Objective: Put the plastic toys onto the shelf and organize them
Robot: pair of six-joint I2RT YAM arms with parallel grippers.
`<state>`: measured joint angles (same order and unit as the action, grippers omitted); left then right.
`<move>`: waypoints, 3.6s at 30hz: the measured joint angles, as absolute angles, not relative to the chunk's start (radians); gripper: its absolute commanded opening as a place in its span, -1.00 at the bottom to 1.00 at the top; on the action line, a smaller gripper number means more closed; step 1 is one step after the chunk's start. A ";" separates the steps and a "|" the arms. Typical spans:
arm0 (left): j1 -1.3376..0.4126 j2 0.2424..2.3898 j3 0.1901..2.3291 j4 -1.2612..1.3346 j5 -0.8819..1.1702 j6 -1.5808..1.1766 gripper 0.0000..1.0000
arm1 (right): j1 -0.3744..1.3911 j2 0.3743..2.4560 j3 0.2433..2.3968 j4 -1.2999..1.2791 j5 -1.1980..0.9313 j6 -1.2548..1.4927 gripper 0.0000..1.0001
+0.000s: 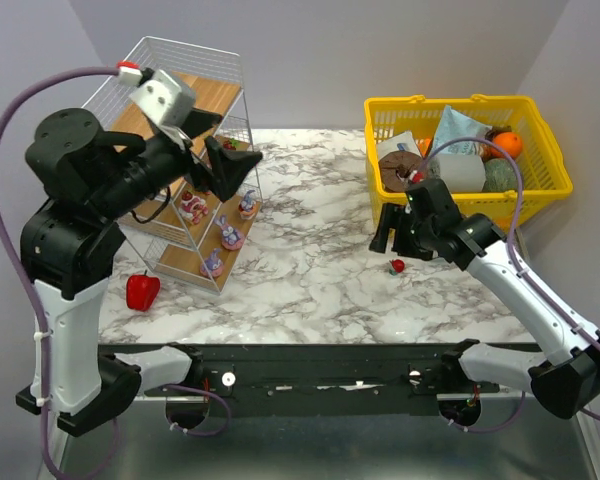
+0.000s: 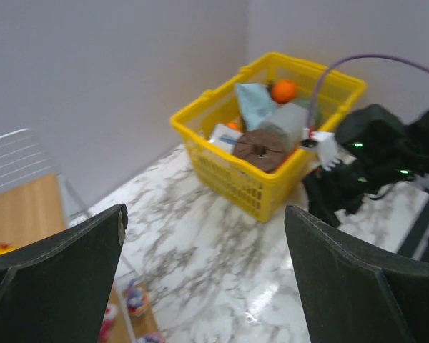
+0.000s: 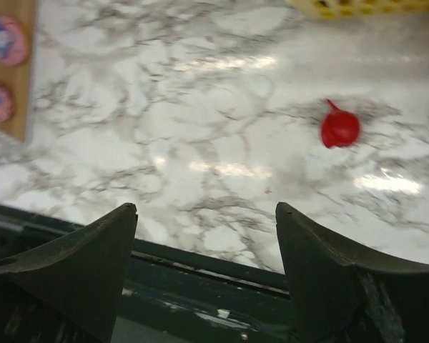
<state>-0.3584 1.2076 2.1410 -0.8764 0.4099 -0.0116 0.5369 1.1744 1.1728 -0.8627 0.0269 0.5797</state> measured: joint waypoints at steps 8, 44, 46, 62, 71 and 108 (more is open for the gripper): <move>-0.781 1.296 2.113 -0.844 0.304 -0.008 0.98 | 0.490 1.172 0.997 -0.867 0.130 0.617 0.69; -1.124 1.305 1.718 -0.675 -0.076 -0.109 0.97 | 0.464 1.414 0.765 -0.409 0.209 0.505 -0.84; -1.124 1.305 1.697 -0.675 -0.081 -0.115 0.97 | 0.486 1.394 0.756 -0.409 0.134 0.464 -0.84; -1.126 1.283 1.603 -0.678 -0.111 -0.147 0.97 | 0.834 1.662 1.036 -0.505 0.057 0.155 -0.81; -1.126 1.248 1.563 -0.682 -0.162 -0.162 0.98 | 0.842 1.720 1.095 -0.506 0.178 0.121 -0.14; -1.040 1.437 1.114 -0.389 -0.099 -0.204 0.78 | 0.736 1.122 0.677 -0.654 0.077 0.884 -0.02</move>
